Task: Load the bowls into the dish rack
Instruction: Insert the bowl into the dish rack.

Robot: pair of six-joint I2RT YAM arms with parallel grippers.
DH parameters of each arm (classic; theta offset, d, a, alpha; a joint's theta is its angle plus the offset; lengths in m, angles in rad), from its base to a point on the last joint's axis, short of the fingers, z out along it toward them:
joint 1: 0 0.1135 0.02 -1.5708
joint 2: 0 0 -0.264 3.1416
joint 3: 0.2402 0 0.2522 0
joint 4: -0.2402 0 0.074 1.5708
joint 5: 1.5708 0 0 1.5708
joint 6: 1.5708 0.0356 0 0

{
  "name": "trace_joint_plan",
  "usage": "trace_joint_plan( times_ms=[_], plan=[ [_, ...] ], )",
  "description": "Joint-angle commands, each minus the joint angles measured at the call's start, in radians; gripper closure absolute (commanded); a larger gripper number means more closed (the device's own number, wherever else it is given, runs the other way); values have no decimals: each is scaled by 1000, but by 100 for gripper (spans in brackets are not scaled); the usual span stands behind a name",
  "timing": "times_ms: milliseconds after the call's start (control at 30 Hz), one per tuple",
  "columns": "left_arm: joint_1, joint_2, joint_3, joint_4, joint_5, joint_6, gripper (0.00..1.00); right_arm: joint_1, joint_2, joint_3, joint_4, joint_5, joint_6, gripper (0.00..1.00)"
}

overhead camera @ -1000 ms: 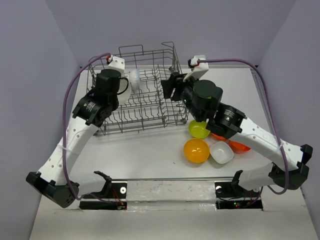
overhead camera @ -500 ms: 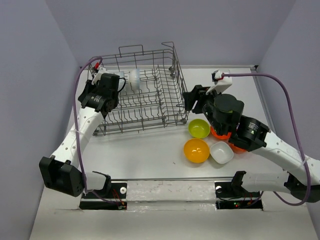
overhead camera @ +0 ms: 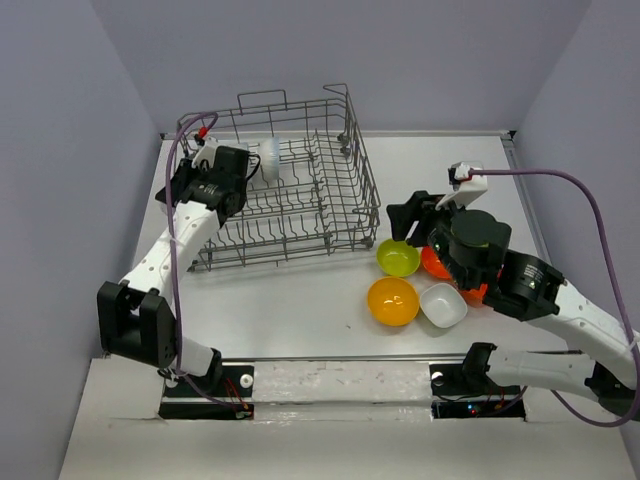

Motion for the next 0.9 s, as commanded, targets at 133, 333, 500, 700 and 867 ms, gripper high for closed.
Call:
trace_joint_plan(
  times_ms=[133,333,500,700,867],
  plan=[
    [7,45,-25,105,-124,-11,100,3,-68,-56,-17,-4,37,40],
    [19,94,10,120,-170,18,100,3,-85,-98,-19,-24,55,39],
    [24,116,25,178,-197,93,100,3,-93,-125,-8,-27,60,39],
    [24,145,30,255,-217,167,100,3,-108,-136,-2,-24,52,39],
    [24,186,33,273,-234,189,100,3,-122,-147,6,-15,51,38]
  ],
)
